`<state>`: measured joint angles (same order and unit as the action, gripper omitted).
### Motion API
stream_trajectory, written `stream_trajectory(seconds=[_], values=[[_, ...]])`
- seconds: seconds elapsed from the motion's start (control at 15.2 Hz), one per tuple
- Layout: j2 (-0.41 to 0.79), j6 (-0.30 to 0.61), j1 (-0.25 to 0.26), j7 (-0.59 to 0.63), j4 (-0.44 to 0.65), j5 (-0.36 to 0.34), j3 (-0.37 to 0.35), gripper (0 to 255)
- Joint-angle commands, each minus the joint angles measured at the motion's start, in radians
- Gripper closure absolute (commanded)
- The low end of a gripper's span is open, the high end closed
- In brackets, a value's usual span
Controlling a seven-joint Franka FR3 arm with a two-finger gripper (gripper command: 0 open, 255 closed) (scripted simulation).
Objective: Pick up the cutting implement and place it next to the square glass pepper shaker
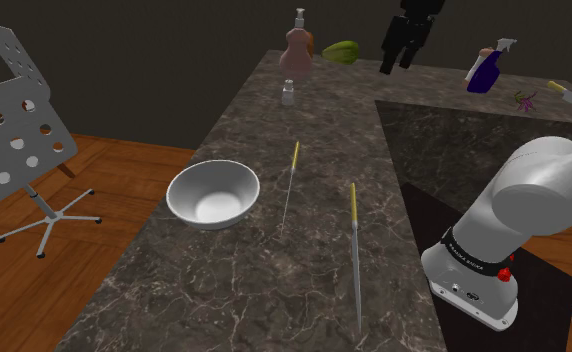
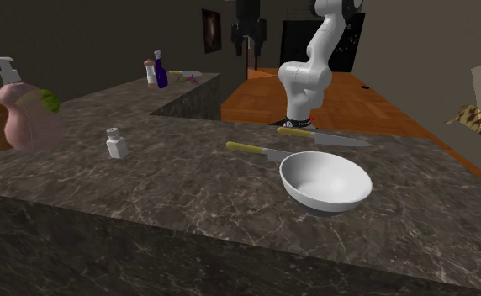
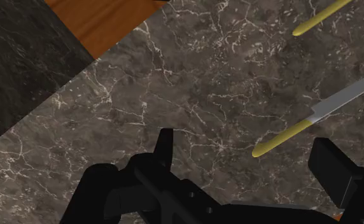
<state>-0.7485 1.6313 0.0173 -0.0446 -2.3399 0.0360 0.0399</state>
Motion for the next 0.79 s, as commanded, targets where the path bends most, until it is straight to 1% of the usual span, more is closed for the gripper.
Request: stream_trajectory(seconds=[0.0,0.4,0.73], values=[[0.0,0.0,0.0,0.0,0.0,0.0,0.0,0],[-0.021,0.128,-0.019,0.296,-0.143,0.087,-0.16,0],[0.031,0.25,-0.031,0.545,-0.206,0.163,-0.304,0]])
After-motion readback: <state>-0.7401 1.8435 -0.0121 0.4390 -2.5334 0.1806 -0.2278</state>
